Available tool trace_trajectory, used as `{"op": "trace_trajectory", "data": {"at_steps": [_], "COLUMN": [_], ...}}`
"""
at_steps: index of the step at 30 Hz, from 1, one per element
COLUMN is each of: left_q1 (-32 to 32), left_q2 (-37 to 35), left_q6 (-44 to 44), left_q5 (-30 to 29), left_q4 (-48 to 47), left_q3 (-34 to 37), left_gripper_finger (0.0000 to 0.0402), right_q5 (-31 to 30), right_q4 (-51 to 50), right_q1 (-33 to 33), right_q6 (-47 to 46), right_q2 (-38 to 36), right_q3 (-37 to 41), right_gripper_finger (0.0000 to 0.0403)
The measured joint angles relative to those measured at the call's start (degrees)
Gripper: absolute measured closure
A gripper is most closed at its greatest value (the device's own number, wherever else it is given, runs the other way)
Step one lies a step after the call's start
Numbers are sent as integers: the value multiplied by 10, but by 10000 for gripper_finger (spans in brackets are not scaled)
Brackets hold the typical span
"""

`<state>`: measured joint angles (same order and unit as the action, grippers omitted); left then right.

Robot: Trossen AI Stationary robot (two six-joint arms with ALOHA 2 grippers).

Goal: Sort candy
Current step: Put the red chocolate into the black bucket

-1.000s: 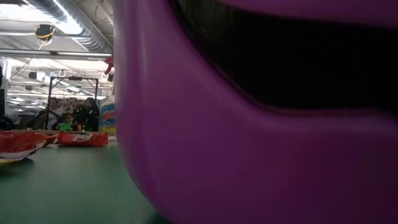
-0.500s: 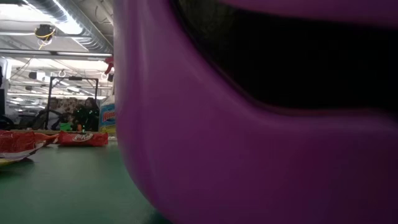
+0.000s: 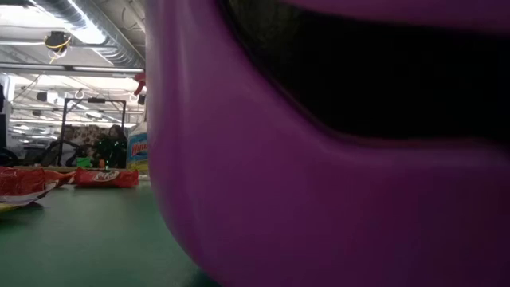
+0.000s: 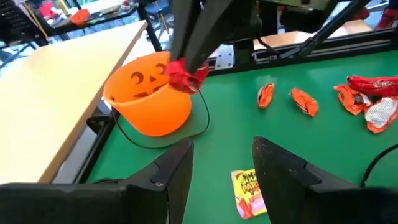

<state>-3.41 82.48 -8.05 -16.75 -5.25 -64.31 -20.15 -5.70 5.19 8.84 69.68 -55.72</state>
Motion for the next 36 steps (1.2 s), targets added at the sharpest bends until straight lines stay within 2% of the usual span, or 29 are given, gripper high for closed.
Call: {"op": "trace_trajectory", "data": {"at_steps": [6, 13, 18, 23, 29, 36], "left_q1": [36, 45, 40, 37, 32, 25], "left_q2": [0, 0, -14, -23, -23, -33], "left_q6": [-2, 0, 18, 34, 41, 60], "left_q5": [-48, -126, -174, -180, -177, -196], "left_q4": [-6, -29, -80, -106, -125, -175], "left_q3": [0, 0, 1, 0, 1, 1], "left_gripper_finger": [225, 207, 206, 206, 205, 205], "right_q5": [78, 182, 219, 227, 241, 226], "right_q4": [96, 166, 167, 165, 160, 9], "right_q1": [-98, -200, -236, -240, -239, -240], "right_q6": [35, 28, 7, 4, 4, 10], "right_q2": [43, 152, 229, 278, 283, 235], "right_q3": [0, -3, -34, -69, -97, -135], "right_gripper_finger": [395, 395, 390, 375, 311, 217]}}
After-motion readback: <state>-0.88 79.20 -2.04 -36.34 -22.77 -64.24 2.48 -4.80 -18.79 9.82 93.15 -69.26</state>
